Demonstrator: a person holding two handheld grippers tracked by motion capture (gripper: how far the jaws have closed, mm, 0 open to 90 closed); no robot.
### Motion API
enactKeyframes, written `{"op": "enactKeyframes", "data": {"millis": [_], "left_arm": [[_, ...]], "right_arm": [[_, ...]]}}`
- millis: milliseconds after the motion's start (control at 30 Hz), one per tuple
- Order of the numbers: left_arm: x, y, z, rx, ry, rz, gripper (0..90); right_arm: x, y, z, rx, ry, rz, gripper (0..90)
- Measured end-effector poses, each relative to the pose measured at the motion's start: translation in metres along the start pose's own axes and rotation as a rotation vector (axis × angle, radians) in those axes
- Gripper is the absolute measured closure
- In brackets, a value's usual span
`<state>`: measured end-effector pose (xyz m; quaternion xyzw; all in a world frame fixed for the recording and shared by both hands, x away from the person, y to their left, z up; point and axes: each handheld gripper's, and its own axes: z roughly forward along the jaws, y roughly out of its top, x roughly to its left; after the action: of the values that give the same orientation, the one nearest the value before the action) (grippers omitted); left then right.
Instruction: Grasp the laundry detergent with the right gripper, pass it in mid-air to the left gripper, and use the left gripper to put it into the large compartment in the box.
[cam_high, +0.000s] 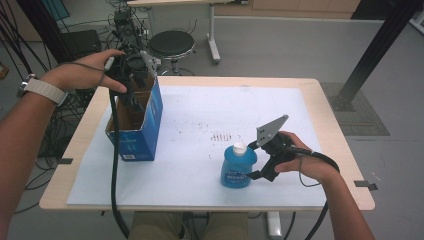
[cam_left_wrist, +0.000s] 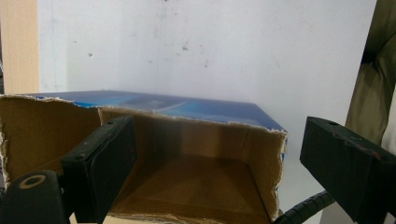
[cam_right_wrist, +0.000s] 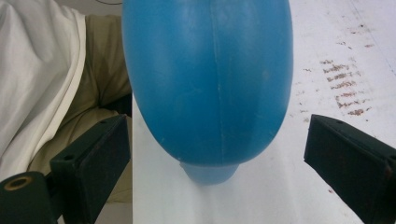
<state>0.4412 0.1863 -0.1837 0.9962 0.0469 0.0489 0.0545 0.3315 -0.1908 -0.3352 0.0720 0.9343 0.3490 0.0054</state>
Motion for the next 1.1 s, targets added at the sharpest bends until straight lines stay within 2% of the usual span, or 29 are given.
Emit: {"op": "enactKeyframes", "data": {"millis": [1100], "left_arm": [[-0.0008,0.0014,0.0003,-0.003,0.001,-0.002,11.3]], "right_arm": [[0.0017,-0.0036,0.0029,-0.009,0.003,0.006,6.9]]}}
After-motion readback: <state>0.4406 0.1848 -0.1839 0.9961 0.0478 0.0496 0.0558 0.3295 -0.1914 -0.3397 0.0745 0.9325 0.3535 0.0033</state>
